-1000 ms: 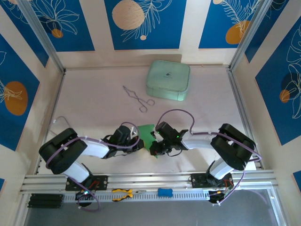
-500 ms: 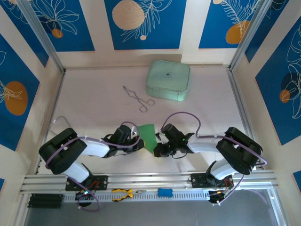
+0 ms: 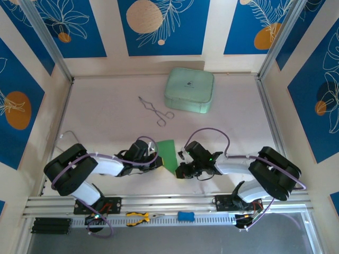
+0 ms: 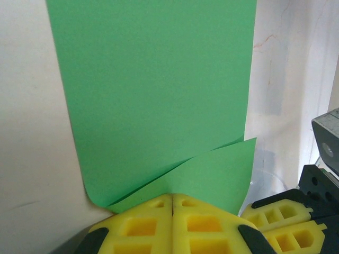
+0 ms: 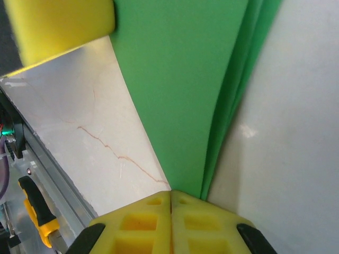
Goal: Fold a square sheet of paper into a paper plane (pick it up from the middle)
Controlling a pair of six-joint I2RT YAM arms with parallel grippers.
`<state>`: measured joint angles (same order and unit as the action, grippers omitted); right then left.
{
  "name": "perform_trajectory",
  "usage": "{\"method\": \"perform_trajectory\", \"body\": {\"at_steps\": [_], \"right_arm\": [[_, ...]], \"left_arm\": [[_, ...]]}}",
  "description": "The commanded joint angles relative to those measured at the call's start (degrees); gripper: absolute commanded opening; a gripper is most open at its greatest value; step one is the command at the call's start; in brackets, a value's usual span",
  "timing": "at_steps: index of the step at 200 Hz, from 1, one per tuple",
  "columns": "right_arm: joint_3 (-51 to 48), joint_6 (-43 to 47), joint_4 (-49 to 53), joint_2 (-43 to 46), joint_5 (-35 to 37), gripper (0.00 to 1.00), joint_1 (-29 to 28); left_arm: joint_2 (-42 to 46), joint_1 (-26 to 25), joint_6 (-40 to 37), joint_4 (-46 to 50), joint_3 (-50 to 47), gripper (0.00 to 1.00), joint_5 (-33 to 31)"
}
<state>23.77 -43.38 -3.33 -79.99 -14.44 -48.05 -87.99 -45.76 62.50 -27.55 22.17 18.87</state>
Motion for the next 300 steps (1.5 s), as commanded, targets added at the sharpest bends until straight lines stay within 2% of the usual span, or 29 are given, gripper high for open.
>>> {"method": "perform_trajectory", "body": {"at_steps": [1, 65, 105, 161, 217, 253, 275, 300], "right_arm": [[-1.58, -1.33, 3.70, 1.44, -1.14, 0.09, 0.63], [2.16, -1.09, 8.29, 9.06, -0.81, 0.09, 0.77], [6.09, -1.88, 3.30, 2.31, -2.61, 0.09, 0.55], [11.24, -0.61, 4.36, -7.82, -1.59, 0.09, 1.24], [4.06, -4.76, 3.95, -8.70, -0.41, 0.06, 2.99], [4.61, -4.78, 5.18, -9.22, 0.12, 0.05, 3.40], [4.79, -4.74, 5.35, -9.49, 0.17, 0.04, 3.49], [4.62, -4.79, 5.33, -9.23, 0.24, 0.04, 3.67]], "left_arm": [[-3.42, -0.30, -1.49, 4.00, 0.63, 0.00, -2.36], [-3.16, -0.31, -1.91, 4.26, 0.74, 0.00, -2.09], [-3.16, -0.34, -1.98, 4.35, 0.84, 0.00, -2.11], [-3.08, -0.31, -2.17, 4.43, 1.09, 0.00, -1.82], [-0.06, -0.29, -4.48, 5.61, 4.07, 0.00, -0.33], [5.02, -0.47, -7.25, 12.89, 8.77, 0.01, -0.87], [5.98, -0.77, -6.01, 14.48, 8.70, 0.00, -1.54], [3.80, -2.00, -3.92, 11.29, 7.45, 0.00, -0.99]]}}
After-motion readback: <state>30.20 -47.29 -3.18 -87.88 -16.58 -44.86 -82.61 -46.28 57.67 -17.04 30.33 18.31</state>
